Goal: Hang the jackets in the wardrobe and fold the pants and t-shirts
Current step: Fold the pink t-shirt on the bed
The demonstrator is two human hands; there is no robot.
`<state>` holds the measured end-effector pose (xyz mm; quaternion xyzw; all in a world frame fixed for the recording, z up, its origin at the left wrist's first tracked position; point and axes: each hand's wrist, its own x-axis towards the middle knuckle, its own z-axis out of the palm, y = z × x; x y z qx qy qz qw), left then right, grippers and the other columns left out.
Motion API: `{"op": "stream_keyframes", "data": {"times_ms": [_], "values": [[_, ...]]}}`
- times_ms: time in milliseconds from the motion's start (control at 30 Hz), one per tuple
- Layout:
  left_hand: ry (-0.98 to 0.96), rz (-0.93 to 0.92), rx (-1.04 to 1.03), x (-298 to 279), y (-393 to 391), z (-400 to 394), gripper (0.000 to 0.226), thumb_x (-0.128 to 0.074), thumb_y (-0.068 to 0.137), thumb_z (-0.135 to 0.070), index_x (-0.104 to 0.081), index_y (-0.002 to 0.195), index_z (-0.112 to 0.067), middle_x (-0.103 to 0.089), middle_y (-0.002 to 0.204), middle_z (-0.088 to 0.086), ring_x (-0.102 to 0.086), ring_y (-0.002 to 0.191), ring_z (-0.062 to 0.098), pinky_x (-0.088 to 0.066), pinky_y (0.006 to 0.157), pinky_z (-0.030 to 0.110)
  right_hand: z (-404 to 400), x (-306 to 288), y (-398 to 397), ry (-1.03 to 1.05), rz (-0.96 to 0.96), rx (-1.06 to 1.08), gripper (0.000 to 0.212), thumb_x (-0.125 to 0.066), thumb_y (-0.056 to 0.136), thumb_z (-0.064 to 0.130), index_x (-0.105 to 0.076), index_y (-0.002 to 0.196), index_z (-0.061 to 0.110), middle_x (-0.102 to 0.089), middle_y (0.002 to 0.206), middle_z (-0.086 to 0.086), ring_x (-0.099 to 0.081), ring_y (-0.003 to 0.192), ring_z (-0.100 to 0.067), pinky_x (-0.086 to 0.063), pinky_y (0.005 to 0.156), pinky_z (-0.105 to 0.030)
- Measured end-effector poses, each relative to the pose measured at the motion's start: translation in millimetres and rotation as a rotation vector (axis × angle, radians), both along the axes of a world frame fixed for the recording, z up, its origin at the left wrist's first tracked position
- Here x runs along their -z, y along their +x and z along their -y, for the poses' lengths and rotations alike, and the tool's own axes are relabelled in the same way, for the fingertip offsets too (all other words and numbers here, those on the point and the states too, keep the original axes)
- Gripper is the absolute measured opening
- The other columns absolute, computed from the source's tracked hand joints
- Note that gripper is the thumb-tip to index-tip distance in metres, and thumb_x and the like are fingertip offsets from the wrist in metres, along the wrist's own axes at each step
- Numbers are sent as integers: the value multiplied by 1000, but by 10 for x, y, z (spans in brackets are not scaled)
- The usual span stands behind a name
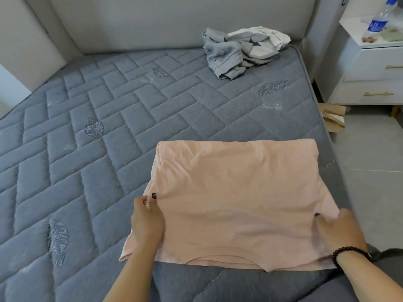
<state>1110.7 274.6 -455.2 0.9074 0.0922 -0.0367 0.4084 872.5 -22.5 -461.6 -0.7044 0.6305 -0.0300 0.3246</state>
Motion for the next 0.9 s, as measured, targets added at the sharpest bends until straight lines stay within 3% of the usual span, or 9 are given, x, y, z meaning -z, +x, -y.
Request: {"op": "stream_keyframes", "data": {"times_ms": [167, 267, 333, 467, 533, 633, 733, 800, 900], "values": [[148, 6, -18, 48, -30, -6, 26, -32, 103, -34, -41, 108, -11, -49, 76, -2, -48, 72, 24, -38, 69, 40, 11, 14, 10, 16, 18, 26, 35, -60, 87, 28, -45, 106, 2, -55, 98, -18, -52, 82, -34, -44, 68, -40], [273, 29, -1, 39, -92, 115, 28, -40, 99, -21, -41, 124, -9, -52, 114, 10, -51, 103, 33, -38, 91, 49, -9, -5, 18, -3, 19, 45, 33, -62, 85, 27, -48, 104, 4, -56, 102, -18, -53, 87, -35, -45, 71, -40], [412, 128, 68, 76, -177, 247, 40, -47, 91, -10, -41, 131, -11, -38, 139, 14, -36, 125, 35, -22, 106, 53, -27, -18, 40, -72, -27, 68, 37, -64, 80, 25, -50, 109, 7, -52, 115, -18, -48, 105, -36, -42, 88, -45], [362, 363, 434, 124, -536, 723, 47, -58, 81, -11, -49, 128, -13, -38, 143, 10, -36, 127, 31, -27, 100, 50, 13, -70, 41, -33, -34, 105, 50, -64, 75, 23, -48, 122, 14, -41, 129, -13, -35, 121, -33, -31, 101, -47], [291, 437, 700, 108, -723, 1060, 40, -55, 82, -16, -54, 122, -12, -51, 131, 7, -49, 117, 30, -38, 94, 45, 70, -58, -10, -5, -21, 68, 47, -64, 75, 27, -49, 118, 15, -44, 125, -11, -40, 117, -32, -37, 96, -45], [177, 169, 969, -48, -871, 1747, 28, -47, 95, -20, -50, 123, -21, -65, 109, -2, -63, 94, 21, -51, 82, 37, 133, -59, -86, 113, 94, 59, 35, -64, 78, 29, -48, 107, 17, -55, 109, -5, -53, 96, -27, -47, 80, -37], [162, 39, 1047, -142, -896, 2515, 24, -44, 97, -25, -49, 120, -24, -69, 86, -1, -65, 80, 21, -54, 75, 43, 160, -62, -127, 166, 120, 28, 28, -62, 85, 30, -44, 102, 17, -53, 87, 1, -50, 70, -16, -40, 57, -29], [256, 56, 1041, -205, -915, 3008, 34, -44, 97, -34, -45, 128, -21, -68, 95, 3, -65, 86, 25, -55, 77, 42, 175, -55, -142, 160, 116, 1, 25, -60, 87, 30, -44, 100, 15, -50, 78, 4, -45, 63, -12, -35, 50, -26], [486, 11, 982, -218, -940, 3622, 63, -41, 95, -53, -30, 141, -12, -57, 127, 13, -56, 114, 33, -46, 90, 40, 196, -49, -154, 178, 99, -49, 18, -55, 89, 28, -45, 98, 15, -51, 78, 3, -46, 63, -11, -37, 52, -27]]}}
